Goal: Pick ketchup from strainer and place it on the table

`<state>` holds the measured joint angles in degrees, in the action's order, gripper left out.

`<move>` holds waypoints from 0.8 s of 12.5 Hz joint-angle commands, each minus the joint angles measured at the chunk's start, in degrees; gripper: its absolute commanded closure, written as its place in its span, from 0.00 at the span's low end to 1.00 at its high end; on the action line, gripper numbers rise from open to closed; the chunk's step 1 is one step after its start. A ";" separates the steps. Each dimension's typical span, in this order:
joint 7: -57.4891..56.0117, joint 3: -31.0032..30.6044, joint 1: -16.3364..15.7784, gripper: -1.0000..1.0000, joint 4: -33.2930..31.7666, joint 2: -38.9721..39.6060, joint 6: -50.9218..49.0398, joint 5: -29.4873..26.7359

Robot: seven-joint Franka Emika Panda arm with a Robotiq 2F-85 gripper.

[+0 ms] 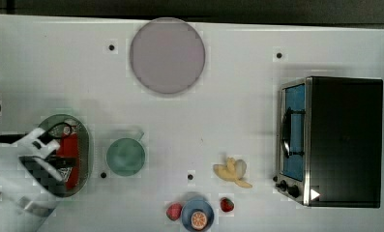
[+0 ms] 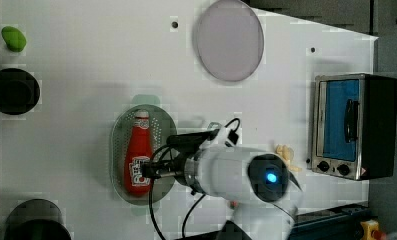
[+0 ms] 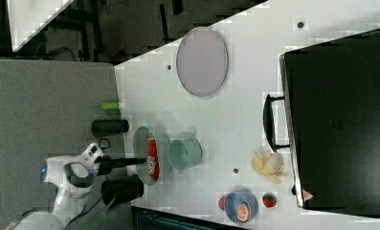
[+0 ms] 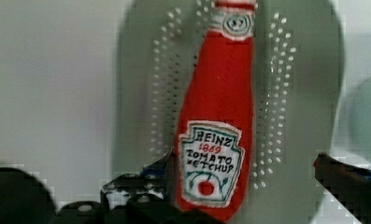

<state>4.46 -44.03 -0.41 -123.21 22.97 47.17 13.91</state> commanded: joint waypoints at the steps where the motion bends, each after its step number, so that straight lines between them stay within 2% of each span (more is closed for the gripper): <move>1: 8.34 1.34 0.02 0.00 0.43 3.75 4.31 4.07; 5: 15.37 3.56 -1.59 0.00 0.73 9.94 8.61 13.84; 8: 18.94 4.29 -2.75 0.00 1.30 13.05 11.93 15.89; 9: 18.94 4.70 -3.07 0.04 1.43 13.52 11.75 15.96; 10: 18.93 5.39 -3.48 0.16 1.53 13.58 11.51 16.36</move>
<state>19.65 -39.67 -3.30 -122.31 37.38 58.75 29.43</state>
